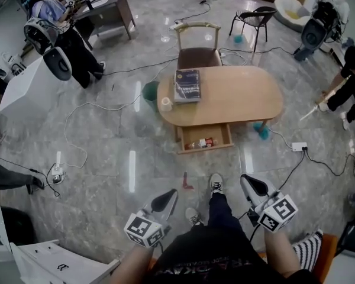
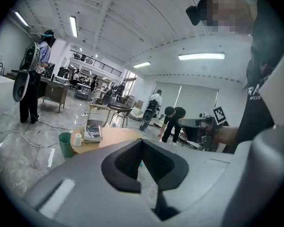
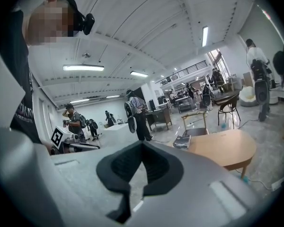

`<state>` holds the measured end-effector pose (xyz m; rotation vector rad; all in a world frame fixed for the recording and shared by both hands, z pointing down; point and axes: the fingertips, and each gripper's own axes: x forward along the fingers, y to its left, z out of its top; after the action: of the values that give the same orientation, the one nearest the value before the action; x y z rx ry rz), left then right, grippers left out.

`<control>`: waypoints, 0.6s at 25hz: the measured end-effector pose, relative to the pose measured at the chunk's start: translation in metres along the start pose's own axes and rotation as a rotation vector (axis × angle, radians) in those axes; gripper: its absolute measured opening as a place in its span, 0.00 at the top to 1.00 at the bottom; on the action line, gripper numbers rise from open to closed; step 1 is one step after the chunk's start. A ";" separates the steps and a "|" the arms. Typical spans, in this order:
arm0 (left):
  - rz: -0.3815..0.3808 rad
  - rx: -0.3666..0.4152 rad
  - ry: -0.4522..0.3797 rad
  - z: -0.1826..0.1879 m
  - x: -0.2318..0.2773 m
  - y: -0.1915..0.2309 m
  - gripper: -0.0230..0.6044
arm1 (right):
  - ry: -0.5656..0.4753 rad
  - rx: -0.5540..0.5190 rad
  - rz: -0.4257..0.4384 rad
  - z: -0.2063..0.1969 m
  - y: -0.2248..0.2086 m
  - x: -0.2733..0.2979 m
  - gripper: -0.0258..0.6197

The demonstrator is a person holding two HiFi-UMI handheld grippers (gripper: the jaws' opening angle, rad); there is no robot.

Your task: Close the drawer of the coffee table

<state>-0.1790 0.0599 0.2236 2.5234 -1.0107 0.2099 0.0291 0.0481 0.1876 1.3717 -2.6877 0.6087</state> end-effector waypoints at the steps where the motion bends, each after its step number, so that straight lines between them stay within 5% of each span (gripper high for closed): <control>1: 0.001 0.000 0.002 0.001 0.005 0.003 0.97 | 0.002 0.000 0.000 0.001 -0.006 0.004 0.96; 15: 0.100 0.006 -0.018 0.004 0.074 0.068 0.97 | 0.046 -0.064 -0.020 -0.002 -0.099 0.075 0.96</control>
<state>-0.1719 -0.0327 0.2625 2.4860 -1.1461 0.2199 0.0617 -0.0608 0.2378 1.3499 -2.6301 0.5402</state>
